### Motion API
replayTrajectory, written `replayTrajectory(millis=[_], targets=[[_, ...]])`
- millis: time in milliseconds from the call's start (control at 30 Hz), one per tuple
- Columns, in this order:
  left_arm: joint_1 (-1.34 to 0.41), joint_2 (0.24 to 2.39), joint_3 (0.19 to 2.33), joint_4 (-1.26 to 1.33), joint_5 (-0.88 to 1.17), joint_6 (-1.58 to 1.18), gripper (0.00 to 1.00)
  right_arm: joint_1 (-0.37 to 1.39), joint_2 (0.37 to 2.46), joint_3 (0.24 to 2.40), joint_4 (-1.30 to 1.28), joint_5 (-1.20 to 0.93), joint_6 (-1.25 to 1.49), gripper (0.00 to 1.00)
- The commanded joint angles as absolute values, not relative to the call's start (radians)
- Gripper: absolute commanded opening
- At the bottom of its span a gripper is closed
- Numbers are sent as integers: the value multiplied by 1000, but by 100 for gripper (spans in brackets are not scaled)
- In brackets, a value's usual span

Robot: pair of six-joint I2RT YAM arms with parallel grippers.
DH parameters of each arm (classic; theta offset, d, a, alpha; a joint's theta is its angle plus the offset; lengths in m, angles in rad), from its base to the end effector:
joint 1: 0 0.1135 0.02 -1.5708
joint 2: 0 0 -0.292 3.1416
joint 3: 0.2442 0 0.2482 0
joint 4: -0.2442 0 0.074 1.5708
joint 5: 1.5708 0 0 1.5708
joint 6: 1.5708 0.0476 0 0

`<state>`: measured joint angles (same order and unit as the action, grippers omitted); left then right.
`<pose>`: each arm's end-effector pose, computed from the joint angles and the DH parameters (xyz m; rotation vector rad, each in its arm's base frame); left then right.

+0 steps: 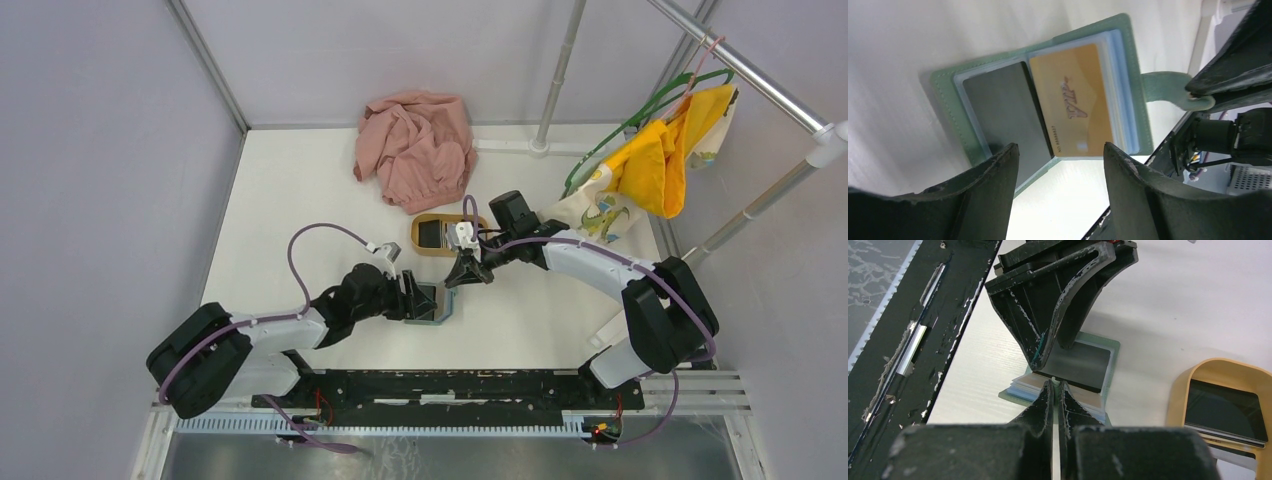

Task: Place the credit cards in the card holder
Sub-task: Open the card holder at the center of the board.

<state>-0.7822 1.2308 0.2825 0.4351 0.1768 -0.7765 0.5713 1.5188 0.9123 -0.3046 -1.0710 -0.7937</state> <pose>0.1481 -0.1590 0.1688 0.1245 2.2782 -1.0794 0.2266 0.1953 0.2406 -1.6774 1.3785 1.1738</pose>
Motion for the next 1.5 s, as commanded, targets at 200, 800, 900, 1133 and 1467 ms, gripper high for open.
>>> replayTrajectory(millis=[200,800,900,1133,1467], targets=[[-824,1172,338,410,120,-768,67,564,1482,945,-299,-1107,-802,0],[-834,1319,362,487,135,-780,76,541,1456,947,-355,-950,-898,0],[-834,1316,375,491,148,-773,76,541,1452,957,-420,-800,-987,0],[-838,1363,466,508,203,-748,71,541,1457,937,-470,-545,-1024,17],[-866,1636,628,616,300,-771,69,503,1382,912,-379,-504,-807,59]])
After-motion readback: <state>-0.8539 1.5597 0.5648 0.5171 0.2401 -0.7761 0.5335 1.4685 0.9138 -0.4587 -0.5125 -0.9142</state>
